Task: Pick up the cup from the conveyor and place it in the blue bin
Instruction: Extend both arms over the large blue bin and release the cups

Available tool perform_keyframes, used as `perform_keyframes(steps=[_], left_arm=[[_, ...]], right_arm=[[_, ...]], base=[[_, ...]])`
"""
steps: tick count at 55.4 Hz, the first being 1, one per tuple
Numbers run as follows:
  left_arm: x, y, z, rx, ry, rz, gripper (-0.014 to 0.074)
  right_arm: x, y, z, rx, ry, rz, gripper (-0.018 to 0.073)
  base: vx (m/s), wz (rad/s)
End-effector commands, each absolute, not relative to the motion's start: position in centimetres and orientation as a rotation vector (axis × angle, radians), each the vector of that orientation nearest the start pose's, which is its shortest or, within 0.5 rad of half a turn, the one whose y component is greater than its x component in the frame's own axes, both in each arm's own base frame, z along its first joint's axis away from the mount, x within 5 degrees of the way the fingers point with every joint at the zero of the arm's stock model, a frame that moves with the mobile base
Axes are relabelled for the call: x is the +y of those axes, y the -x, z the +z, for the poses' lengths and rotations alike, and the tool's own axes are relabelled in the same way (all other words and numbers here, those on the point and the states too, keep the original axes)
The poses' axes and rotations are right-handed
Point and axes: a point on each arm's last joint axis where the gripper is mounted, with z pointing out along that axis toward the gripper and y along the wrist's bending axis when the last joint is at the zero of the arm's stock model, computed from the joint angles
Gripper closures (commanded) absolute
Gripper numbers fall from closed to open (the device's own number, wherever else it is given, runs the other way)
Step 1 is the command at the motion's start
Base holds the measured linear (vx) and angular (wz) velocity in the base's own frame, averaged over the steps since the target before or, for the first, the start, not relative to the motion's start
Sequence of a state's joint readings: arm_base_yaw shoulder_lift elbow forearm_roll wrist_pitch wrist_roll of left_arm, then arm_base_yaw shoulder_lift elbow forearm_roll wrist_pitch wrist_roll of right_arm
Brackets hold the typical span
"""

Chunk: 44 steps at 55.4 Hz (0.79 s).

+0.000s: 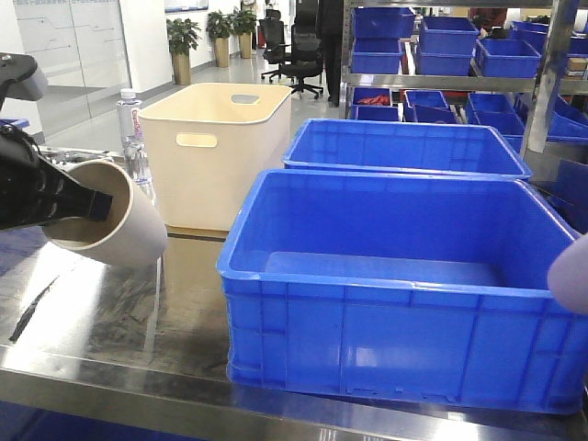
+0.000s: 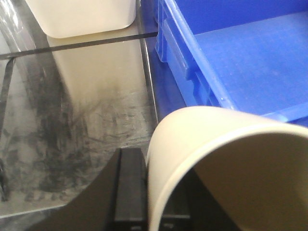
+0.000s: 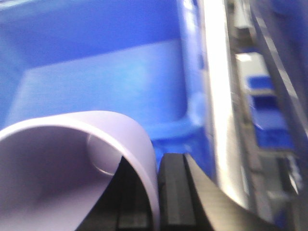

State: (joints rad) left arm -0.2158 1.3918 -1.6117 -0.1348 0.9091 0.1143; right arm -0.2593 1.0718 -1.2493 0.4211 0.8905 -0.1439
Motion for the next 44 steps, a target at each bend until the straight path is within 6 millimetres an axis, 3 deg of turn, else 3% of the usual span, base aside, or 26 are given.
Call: perform_keyframes(steps=[1, 10, 19, 24, 32, 38, 44], left_arm=[[-7.6, -27.5, 48.5, 1.946, -0.351, -0.28, 0.0603], [-9.9, -27.9, 49.5, 1.769, -0.441, -0.431, 0.0601], [-13.3, -31.2, 48.6, 1.664, -0.45, -0.498, 0.06], [-15.1, -34.2, 47.7, 1.635, -0.424, -0.496, 0.0597], [-17.6, -38.4, 45.8, 1.61, -0.363, -0.532, 0.0582], [-19.0, -40.0, 44.2, 1.641, -0.358, -0.573, 0.0531], [-20.0, -40.6, 42.9, 1.668, -0.375, -0.583, 0.0429]], right_arm=[[-1.5, -20.6, 45.8, 1.929, -0.104, 0.328, 0.0568], [0.7, -22.4, 48.1, 1.795, 0.019, 0.43, 0.0568], [3.5, -27.5, 49.5, 1.748, 0.151, 0.389, 0.0568], [5.2, -31.3, 48.3, 1.785, 0.243, 0.316, 0.0568], [6.1, -35.6, 45.2, 1.85, 0.291, 0.24, 0.0556], [6.3, -37.1, 43.5, 1.899, 0.289, 0.247, 0.0499], [6.4, -37.5, 43.0, 1.911, 0.286, 0.256, 0.037]], base=[[0.0, 0.0], [0.0, 0.0], [0.0, 0.0], [0.0, 0.0], [0.0, 0.0], [0.0, 0.0], [0.0, 0.0]])
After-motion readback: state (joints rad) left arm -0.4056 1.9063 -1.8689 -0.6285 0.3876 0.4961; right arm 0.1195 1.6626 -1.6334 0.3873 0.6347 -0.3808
